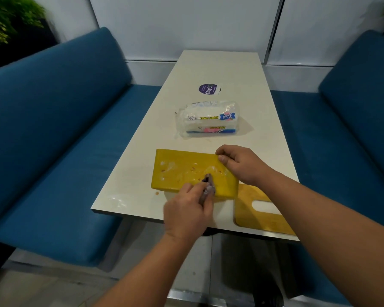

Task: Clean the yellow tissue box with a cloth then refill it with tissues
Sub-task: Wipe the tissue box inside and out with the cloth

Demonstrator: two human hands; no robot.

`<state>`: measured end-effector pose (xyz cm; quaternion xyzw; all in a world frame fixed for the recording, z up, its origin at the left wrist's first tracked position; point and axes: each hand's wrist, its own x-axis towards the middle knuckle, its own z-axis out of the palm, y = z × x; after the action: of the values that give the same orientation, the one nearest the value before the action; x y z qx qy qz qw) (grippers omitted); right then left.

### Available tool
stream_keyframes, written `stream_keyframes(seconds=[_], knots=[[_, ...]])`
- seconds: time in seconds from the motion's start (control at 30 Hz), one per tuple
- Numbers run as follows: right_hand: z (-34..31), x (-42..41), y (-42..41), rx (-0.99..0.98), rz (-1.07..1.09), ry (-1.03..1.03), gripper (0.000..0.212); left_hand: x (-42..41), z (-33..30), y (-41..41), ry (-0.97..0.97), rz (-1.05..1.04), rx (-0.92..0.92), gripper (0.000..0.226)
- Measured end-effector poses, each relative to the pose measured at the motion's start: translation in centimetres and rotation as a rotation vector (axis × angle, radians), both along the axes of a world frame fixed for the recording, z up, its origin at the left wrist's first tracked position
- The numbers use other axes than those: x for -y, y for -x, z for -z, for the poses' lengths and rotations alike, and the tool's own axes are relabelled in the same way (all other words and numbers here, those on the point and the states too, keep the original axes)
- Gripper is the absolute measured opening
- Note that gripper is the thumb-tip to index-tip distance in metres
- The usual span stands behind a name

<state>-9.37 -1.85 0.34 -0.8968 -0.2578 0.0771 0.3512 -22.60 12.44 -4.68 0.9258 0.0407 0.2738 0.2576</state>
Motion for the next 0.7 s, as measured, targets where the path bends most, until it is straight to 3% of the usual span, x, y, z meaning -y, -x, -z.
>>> stream_keyframes(seconds=[0.13,0.23,0.4,0.57,0.7], knots=[[0.0,0.0,-0.1,-0.021,0.012,-0.005,0.023,-6.1,-0.5,1.0,0.203,-0.212,-0.081,0.017],[0.1,-0.1,-0.1,-0.022,0.014,-0.005,0.023,-9.2,-1.7,0.4,0.331,-0.281,0.005,0.014],[0.4,-0.1,0.0,-0.022,0.032,-0.031,0.021,-9.1,-2.7,-2.0,0.169,-0.099,-0.047,0.021],[0.7,-0.1,0.3,0.0,0.04,-0.056,0.022,-9.8,-2.8,-2.9,0.171,-0.206,-0.127,0.029],[0.7,-0.1,0.6,0.043,0.058,-0.065,0.023,-7.8,-2.9,-2.8,0.0,-0.042,-0.154,0.027]])
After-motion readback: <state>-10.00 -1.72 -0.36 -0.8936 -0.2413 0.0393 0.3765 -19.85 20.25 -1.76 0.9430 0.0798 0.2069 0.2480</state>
